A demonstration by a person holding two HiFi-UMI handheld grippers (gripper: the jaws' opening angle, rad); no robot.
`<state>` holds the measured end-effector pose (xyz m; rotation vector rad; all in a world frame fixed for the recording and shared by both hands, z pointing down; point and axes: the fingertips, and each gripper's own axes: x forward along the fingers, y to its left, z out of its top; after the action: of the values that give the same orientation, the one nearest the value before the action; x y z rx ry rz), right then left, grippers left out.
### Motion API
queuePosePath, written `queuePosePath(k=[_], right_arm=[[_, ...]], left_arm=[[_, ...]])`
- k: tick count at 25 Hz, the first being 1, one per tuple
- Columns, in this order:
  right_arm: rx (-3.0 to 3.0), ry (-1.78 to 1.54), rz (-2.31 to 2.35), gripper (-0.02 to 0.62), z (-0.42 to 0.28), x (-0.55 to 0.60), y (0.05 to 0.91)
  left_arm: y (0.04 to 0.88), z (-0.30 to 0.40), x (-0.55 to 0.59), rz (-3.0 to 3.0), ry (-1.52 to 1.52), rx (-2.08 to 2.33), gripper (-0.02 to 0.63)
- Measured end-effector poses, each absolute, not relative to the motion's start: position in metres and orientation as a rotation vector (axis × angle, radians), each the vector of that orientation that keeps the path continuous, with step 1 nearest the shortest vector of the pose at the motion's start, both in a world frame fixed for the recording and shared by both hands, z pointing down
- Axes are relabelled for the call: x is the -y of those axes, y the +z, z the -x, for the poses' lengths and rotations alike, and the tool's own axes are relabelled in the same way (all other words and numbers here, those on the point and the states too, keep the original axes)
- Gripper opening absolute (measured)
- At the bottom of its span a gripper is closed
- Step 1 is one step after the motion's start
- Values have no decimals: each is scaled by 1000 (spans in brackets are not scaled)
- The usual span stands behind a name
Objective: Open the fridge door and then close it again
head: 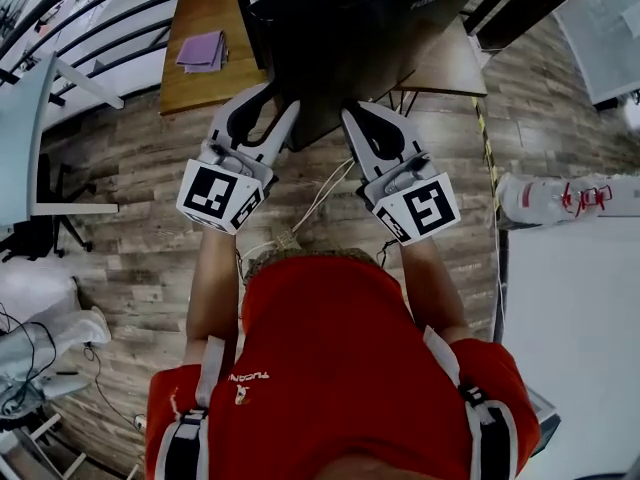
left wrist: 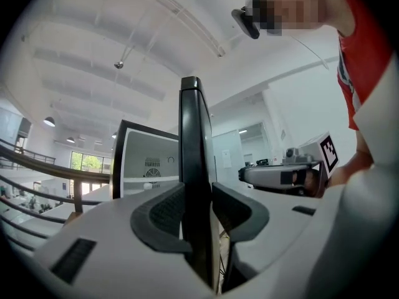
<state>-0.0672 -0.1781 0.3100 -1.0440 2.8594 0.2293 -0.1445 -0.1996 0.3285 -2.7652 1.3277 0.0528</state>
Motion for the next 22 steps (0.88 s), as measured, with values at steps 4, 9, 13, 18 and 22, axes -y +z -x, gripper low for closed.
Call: queuePosePath(k=[4, 9, 13, 18, 22], right_arm=[[-2882, 228, 978, 26, 42, 150, 312], [-2889, 207, 938, 26, 5, 116, 315], [-2883, 198, 924, 26, -22, 89, 316], [-2874, 179, 938, 26, -54, 64, 316], [-2843, 156, 1000, 26, -76, 55, 315]], left_arm=[[330, 118, 171, 2739, 61, -1381, 133], [329, 78, 138, 2723, 59, -1403, 132], [331, 49, 115, 2728, 58, -1421, 130], [331, 6, 90, 2754, 32, -1382, 126], [331, -23, 78, 2793, 22, -1313, 120]])
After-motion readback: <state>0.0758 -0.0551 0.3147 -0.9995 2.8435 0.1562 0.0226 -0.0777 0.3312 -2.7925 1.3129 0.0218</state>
